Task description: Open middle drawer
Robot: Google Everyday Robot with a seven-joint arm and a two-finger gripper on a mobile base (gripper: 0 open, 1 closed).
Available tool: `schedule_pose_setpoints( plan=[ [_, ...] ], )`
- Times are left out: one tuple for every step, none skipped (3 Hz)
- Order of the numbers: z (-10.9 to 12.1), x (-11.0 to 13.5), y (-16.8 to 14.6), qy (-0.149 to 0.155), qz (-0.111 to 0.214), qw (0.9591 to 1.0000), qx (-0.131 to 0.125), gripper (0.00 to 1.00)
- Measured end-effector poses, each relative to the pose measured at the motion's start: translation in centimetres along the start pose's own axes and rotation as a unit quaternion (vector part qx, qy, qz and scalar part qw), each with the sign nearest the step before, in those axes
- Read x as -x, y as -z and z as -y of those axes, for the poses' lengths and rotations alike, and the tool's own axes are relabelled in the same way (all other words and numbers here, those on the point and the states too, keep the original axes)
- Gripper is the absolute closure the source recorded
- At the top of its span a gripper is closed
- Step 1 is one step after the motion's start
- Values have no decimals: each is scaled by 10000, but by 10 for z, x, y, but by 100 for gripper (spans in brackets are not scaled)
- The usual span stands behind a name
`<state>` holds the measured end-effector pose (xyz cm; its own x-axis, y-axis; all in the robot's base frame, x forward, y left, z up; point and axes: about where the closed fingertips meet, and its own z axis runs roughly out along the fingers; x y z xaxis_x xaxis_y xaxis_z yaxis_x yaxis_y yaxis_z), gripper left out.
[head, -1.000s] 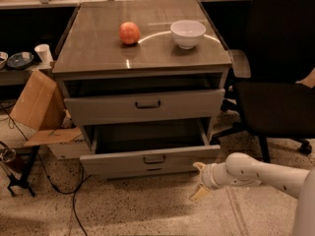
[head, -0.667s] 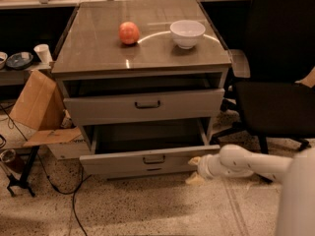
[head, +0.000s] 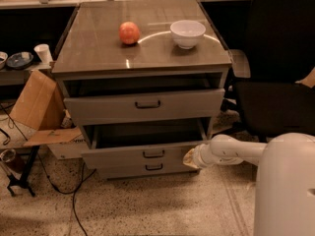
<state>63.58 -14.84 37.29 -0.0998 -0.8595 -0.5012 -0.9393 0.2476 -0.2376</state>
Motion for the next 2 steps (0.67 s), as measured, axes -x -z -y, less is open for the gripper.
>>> schedule_pose_setpoints(
  plan=[
    [26,10,-11,36,-151,9997,-206,81],
    [30,12,-13,40,-172,9996,-236,50]
  ],
)
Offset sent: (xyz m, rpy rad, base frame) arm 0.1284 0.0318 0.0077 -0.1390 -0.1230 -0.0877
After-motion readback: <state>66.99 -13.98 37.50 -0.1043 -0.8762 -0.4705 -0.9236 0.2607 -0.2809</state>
